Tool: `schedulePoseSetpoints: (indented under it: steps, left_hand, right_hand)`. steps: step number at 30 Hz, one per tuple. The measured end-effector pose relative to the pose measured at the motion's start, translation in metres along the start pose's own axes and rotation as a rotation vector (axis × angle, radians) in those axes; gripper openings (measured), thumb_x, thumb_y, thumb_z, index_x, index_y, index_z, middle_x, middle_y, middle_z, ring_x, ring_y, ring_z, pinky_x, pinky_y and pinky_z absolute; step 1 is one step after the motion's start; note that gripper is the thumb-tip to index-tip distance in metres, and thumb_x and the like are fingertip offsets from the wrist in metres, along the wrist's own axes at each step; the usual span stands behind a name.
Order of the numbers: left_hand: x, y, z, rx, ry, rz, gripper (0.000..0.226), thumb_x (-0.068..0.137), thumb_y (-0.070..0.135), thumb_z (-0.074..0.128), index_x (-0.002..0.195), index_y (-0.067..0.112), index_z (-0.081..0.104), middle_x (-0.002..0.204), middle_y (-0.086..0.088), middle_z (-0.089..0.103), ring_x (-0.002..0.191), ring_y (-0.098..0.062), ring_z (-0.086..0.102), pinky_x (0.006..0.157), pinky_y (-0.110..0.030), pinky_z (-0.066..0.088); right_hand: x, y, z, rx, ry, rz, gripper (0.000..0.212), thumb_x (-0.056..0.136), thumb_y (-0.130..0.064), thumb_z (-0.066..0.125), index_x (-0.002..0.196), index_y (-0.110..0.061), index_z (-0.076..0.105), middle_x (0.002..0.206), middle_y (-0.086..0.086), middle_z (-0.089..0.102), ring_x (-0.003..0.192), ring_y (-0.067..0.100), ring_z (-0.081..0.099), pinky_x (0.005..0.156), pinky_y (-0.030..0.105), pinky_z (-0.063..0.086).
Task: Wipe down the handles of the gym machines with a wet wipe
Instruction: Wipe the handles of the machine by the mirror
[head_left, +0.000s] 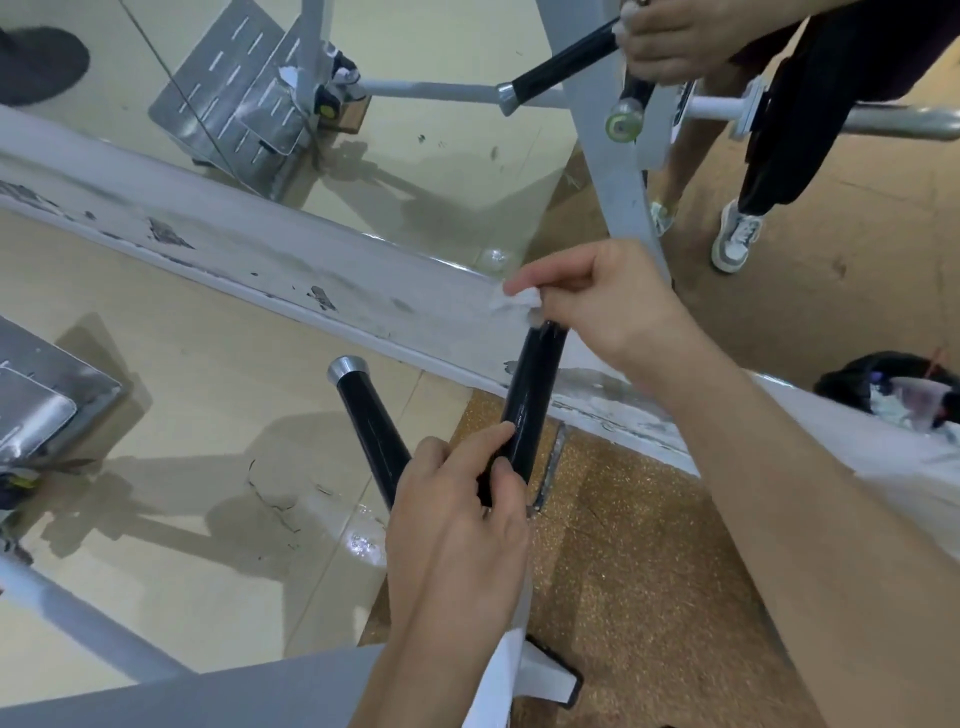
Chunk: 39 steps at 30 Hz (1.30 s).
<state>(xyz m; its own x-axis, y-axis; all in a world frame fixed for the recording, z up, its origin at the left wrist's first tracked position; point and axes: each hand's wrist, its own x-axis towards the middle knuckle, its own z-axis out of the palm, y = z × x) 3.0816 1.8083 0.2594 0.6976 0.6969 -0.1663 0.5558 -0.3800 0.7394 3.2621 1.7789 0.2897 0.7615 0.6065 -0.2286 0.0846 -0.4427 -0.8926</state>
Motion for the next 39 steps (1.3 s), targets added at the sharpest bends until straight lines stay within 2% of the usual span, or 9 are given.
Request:
schedulePoseSetpoints:
  steps: [4, 9, 14, 17, 22, 25, 30, 36, 39]
  left_hand:
    - [0.012, 0.011, -0.024, -0.491, 0.007, -0.181, 0.035, 0.081, 0.05, 0.059, 0.115, 0.04, 0.056, 0.085, 0.015, 0.064, 0.079, 0.009, 0.058, 0.065, -0.005, 0.043]
    - [0.027, 0.005, -0.04, -0.946, -0.084, -0.371, 0.052, 0.064, 0.041, 0.073, 0.104, 0.007, 0.067, 0.085, -0.009, 0.074, 0.071, -0.016, 0.07, 0.066, -0.03, 0.058]
    - [0.016, -0.013, -0.045, -0.917, 0.055, -0.342, 0.01, 0.074, 0.018, 0.074, 0.082, 0.014, 0.077, 0.073, -0.005, 0.074, 0.063, -0.012, 0.064, 0.066, -0.026, 0.057]
    - [0.005, -0.02, -0.051, -0.924, 0.129, -0.312, 0.01, 0.082, 0.01, 0.068, 0.083, 0.017, 0.075, 0.074, -0.004, 0.074, 0.065, -0.011, 0.065, 0.062, -0.022, 0.054]
    - [-0.013, -0.035, -0.057, -0.686, 0.125, -0.342, 0.021, 0.085, 0.01, 0.063, 0.077, 0.024, 0.077, 0.073, 0.006, 0.074, 0.061, -0.001, 0.062, 0.057, -0.012, 0.048]
    - [-0.024, -0.048, -0.051, -0.363, 0.087, -0.377, 0.018, 0.083, 0.025, 0.062, 0.072, 0.034, 0.073, 0.07, 0.015, 0.07, 0.061, 0.0, 0.06, 0.056, -0.016, 0.046]
    - [-0.027, -0.056, -0.038, -0.341, 0.109, -0.338, 0.008, 0.074, 0.036, 0.076, 0.071, 0.037, 0.068, 0.076, 0.018, 0.067, 0.069, 0.0, 0.06, 0.06, -0.015, 0.045]
    - [0.003, -0.064, -0.027, -0.366, 0.193, -0.313, 0.023, 0.078, 0.017, 0.074, 0.063, 0.028, 0.059, 0.062, 0.009, 0.062, 0.062, -0.008, 0.056, 0.059, -0.025, 0.043]
    - [0.009, -0.066, -0.031, -0.455, 0.18, -0.296, 0.019, 0.079, 0.015, 0.074, 0.069, 0.03, 0.065, 0.065, 0.007, 0.067, 0.065, -0.008, 0.061, 0.061, -0.024, 0.049]
  right_hand:
    - [-0.046, -0.002, 0.023, 0.354, -0.057, 0.089, 0.015, 0.079, -0.001, 0.071, 0.085, -0.015, 0.075, 0.067, 0.001, 0.072, 0.062, 0.008, 0.061, 0.06, 0.021, 0.048]
    - [-0.078, -0.005, 0.044, 0.481, -0.036, 0.111, 0.012, 0.076, -0.002, 0.073, 0.076, -0.014, 0.072, 0.068, 0.006, 0.073, 0.06, 0.013, 0.064, 0.051, 0.02, 0.049]
    - [-0.091, -0.002, 0.059, 0.579, 0.103, 0.185, 0.01, 0.08, -0.006, 0.07, 0.076, -0.015, 0.072, 0.073, 0.006, 0.074, 0.061, 0.021, 0.06, 0.048, 0.021, 0.047]
    - [-0.101, -0.004, 0.072, 0.602, 0.106, 0.234, 0.011, 0.083, -0.003, 0.066, 0.081, -0.013, 0.071, 0.073, 0.005, 0.074, 0.057, 0.018, 0.059, 0.049, 0.023, 0.048]
    - [-0.113, 0.002, 0.083, -0.213, 0.004, -0.08, 0.019, 0.084, -0.009, 0.063, 0.076, -0.026, 0.067, 0.071, -0.01, 0.065, 0.067, 0.004, 0.059, 0.058, 0.013, 0.047]
    - [-0.117, 0.004, 0.09, -0.705, -0.18, -0.28, 0.016, 0.081, -0.012, 0.065, 0.078, -0.026, 0.07, 0.074, -0.012, 0.064, 0.073, 0.012, 0.054, 0.064, 0.029, 0.049]
    - [-0.115, -0.002, 0.084, -0.757, -0.339, -0.252, 0.024, 0.091, -0.021, 0.05, 0.095, -0.033, 0.07, 0.098, -0.017, 0.068, 0.096, 0.011, 0.048, 0.088, 0.037, 0.04]
    - [-0.111, -0.001, 0.09, -0.8, -0.296, -0.254, 0.03, 0.09, -0.022, 0.048, 0.112, -0.04, 0.059, 0.072, -0.025, 0.046, 0.084, 0.006, 0.036, 0.075, 0.033, 0.037]
    - [-0.112, -0.003, 0.089, -0.785, -0.279, -0.24, 0.04, 0.092, -0.022, 0.049, 0.127, -0.041, 0.052, 0.081, -0.024, 0.05, 0.089, 0.007, 0.039, 0.08, 0.034, 0.039]
